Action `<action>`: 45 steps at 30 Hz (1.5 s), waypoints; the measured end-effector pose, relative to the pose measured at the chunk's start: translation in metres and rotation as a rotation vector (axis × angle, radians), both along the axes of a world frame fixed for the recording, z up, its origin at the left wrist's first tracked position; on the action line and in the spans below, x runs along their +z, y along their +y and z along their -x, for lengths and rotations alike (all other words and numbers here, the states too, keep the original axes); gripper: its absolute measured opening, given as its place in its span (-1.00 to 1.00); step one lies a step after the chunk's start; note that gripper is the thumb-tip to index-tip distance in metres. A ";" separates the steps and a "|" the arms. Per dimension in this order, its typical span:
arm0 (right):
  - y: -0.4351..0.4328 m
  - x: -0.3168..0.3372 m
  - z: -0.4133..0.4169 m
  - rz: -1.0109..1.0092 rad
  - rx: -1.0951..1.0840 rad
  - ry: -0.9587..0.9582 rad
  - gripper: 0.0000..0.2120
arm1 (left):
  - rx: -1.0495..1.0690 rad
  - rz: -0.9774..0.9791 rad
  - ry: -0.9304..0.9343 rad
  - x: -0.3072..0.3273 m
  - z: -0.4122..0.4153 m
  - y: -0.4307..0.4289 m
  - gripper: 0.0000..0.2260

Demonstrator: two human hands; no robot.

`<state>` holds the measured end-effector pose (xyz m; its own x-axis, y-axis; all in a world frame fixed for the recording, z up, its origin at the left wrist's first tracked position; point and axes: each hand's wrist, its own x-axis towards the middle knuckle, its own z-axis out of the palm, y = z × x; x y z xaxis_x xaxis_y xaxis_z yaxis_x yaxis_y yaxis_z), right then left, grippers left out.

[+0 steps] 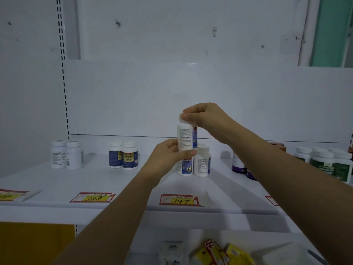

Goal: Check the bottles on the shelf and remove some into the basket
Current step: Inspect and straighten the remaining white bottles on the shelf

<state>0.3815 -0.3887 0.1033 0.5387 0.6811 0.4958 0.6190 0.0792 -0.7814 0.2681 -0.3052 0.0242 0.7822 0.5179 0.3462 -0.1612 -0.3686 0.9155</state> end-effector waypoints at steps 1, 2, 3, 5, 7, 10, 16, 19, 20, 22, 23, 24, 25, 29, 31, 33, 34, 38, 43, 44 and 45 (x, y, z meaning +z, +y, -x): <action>0.000 -0.001 -0.001 0.012 0.015 -0.001 -0.74 | -0.001 0.004 -0.004 0.000 0.001 0.001 -0.61; -0.001 -0.003 -0.001 0.022 0.029 0.001 -0.74 | 0.008 0.009 -0.020 -0.001 0.002 0.001 -0.62; -0.001 -0.004 -0.001 0.031 0.032 0.003 -0.72 | 0.024 0.016 -0.041 -0.001 0.002 0.002 -0.62; -0.001 -0.004 0.001 0.049 -0.010 -0.027 -0.63 | 0.054 0.039 -0.090 -0.001 0.003 0.003 -0.63; -0.002 -0.002 0.004 0.066 -0.065 -0.077 -0.60 | 0.080 0.054 -0.123 -0.002 0.003 0.004 -0.65; -0.003 -0.001 0.007 0.064 -0.078 -0.098 -0.67 | 0.115 0.057 -0.114 -0.003 0.002 0.005 -0.65; -0.003 -0.003 0.004 0.045 0.017 -0.003 -0.70 | 0.054 0.069 -0.076 -0.008 0.005 0.006 -0.58; -0.002 -0.002 0.006 0.062 0.038 0.009 -0.71 | 0.047 0.074 -0.076 -0.006 0.005 0.006 -0.58; -0.002 -0.002 0.007 0.061 0.046 0.016 -0.71 | 0.040 0.080 -0.077 -0.005 0.005 0.006 -0.59; -0.003 -0.001 0.007 0.058 0.057 0.033 -0.73 | 0.044 0.082 -0.079 -0.004 0.006 0.005 -0.59; -0.003 -0.002 0.009 0.058 0.054 0.036 -0.73 | 0.058 0.074 -0.082 -0.004 0.006 0.005 -0.59; -0.002 -0.003 0.011 0.057 0.030 0.023 -0.69 | 0.078 0.061 -0.089 -0.004 0.006 0.004 -0.58; -0.001 -0.005 0.013 0.057 -0.014 -0.009 -0.61 | 0.102 0.045 -0.096 -0.004 0.005 0.004 -0.58; 0.003 -0.007 0.014 0.001 -0.103 -0.073 -0.50 | 0.127 -0.003 -0.082 -0.002 0.004 0.001 -0.61; 0.001 -0.005 0.011 -0.002 -0.034 -0.002 -0.67 | 0.081 0.017 -0.059 -0.002 0.006 0.003 -0.56; -0.002 -0.004 0.010 0.011 0.054 0.062 -0.76 | 0.053 0.021 -0.039 -0.001 0.010 0.004 -0.56; -0.003 -0.005 0.009 0.017 0.089 0.082 -0.78 | 0.055 0.019 -0.036 -0.001 0.011 0.005 -0.57; 0.003 -0.008 0.013 0.050 -0.016 0.008 -0.66 | 0.118 0.006 -0.069 0.000 0.007 0.003 -0.58; 0.003 -0.006 0.010 0.029 -0.067 -0.007 -0.61 | 0.039 0.028 -0.022 0.000 0.003 0.002 -0.55; 0.002 -0.006 0.008 0.048 -0.032 0.010 -0.61 | 0.009 0.032 -0.003 0.000 0.004 0.003 -0.56; 0.001 -0.006 0.006 0.067 0.006 0.037 -0.59 | -0.006 0.028 0.008 0.000 0.004 0.003 -0.57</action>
<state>0.3757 -0.3880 0.0976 0.5520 0.7151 0.4289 0.5893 0.0294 -0.8074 0.2640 -0.3018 0.0239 0.7881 0.5227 0.3252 -0.1558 -0.3416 0.9268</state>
